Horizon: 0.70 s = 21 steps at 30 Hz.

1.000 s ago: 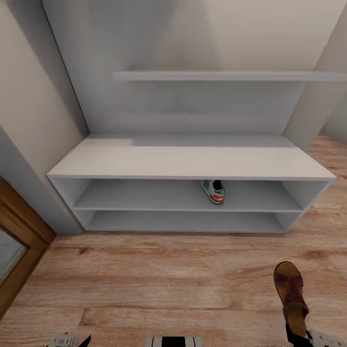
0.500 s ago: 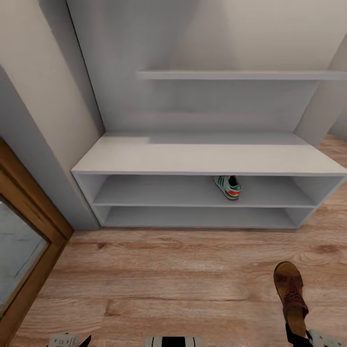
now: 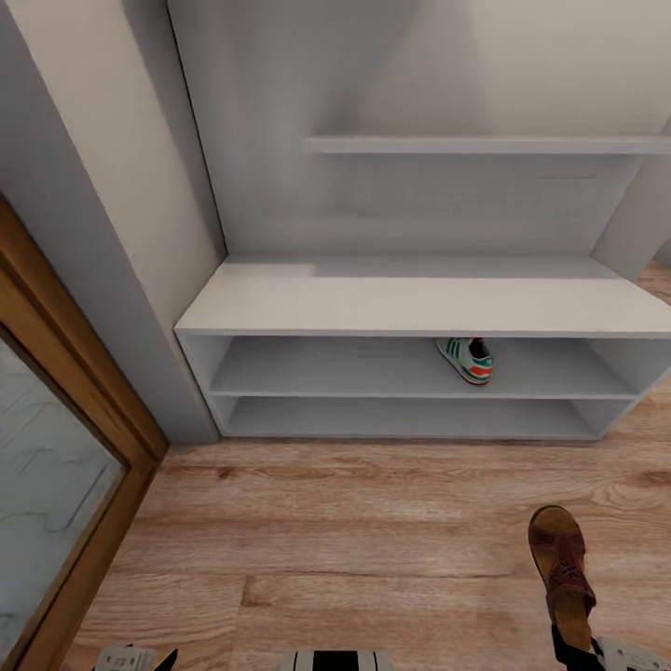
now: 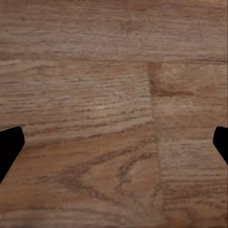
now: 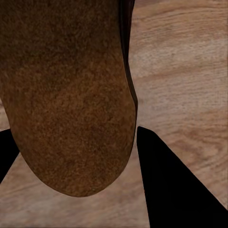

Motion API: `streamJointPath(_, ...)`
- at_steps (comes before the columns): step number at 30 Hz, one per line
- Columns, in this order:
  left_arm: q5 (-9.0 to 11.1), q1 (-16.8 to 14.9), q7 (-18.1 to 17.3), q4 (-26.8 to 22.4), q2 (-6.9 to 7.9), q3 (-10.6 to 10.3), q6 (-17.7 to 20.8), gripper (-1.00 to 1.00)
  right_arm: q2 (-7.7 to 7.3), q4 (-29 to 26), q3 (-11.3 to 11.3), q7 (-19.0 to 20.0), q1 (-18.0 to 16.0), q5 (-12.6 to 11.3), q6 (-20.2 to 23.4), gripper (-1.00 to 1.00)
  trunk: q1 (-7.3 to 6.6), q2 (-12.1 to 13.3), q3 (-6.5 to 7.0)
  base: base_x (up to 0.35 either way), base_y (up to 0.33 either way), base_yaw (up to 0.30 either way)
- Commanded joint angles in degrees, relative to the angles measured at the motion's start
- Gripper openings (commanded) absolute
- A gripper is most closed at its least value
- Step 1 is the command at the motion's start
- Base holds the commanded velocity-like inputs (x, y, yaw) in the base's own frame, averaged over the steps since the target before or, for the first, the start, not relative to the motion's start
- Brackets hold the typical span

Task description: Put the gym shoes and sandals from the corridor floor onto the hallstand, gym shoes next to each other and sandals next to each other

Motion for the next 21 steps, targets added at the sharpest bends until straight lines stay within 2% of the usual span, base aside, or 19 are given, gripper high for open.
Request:
streamJointPath(1, 0.4, 0.0, -0.5, 0.1, 0.00, 0.2, 0.1, 1.00, 0.01, 0.0, -0.5, 0.6, -0.1, 0.1, -0.1, -1.00, -0.01, 0.0, -0.04, 0.000, 0.034, 0.000)
streamJointPath(3, 0.4, 0.0, -0.5, 0.1, 0.00, 0.2, 0.1, 1.00, 0.00, 0.0, -0.5, 0.6, -0.1, 0.1, -0.1, -1.00, -0.01, 0.0, -0.04, 0.000, 0.024, 0.000)
streamJointPath(7, -0.9, 0.3, -0.6, 1.1, -1.31, -1.1, 0.0, 1.00, 1.31, -1.3, 0.9, -1.0, -1.4, -0.4, 1.0, -1.00, -0.01, 0.0, -0.04, 0.000, 0.000, 0.000)
streamJointPath(9, -0.6, 0.3, -0.6, 1.2, -1.75, -0.8, 0.0, 1.00, 1.96, -0.6, 1.7, -1.8, -2.0, -0.6, 1.5, -1.00, -0.01, 0.0, -0.04, 0.000, 0.000, 0.000)
streamJointPath(10, -0.5, 0.3, -0.6, 1.5, -1.75, -0.6, -0.1, 1.00, 2.29, -0.3, 1.5, -1.8, -1.7, 0.1, 1.8, -1.00, -0.01, 0.0, -0.04, 0.000, 0.000, 0.000)
streamJointPath(15, -0.5, 0.3, -0.5, 3.1, -1.97, -0.4, -0.4, 1.00, 0.88, 1.4, -0.2, -0.6, 0.0, 2.0, 0.1, -1.00, -0.01, 0.0, -0.04, 0.000, 0.000, 0.000)
streamJointPath(21, -0.5, 0.3, -0.4, 3.7, -1.95, -0.4, -0.8, 1.00, 0.70, 3.3, -2.1, 0.8, 2.0, 2.3, -2.0, -1.00, -0.01, 0.0, -0.04, 0.000, 0.000, 0.000)
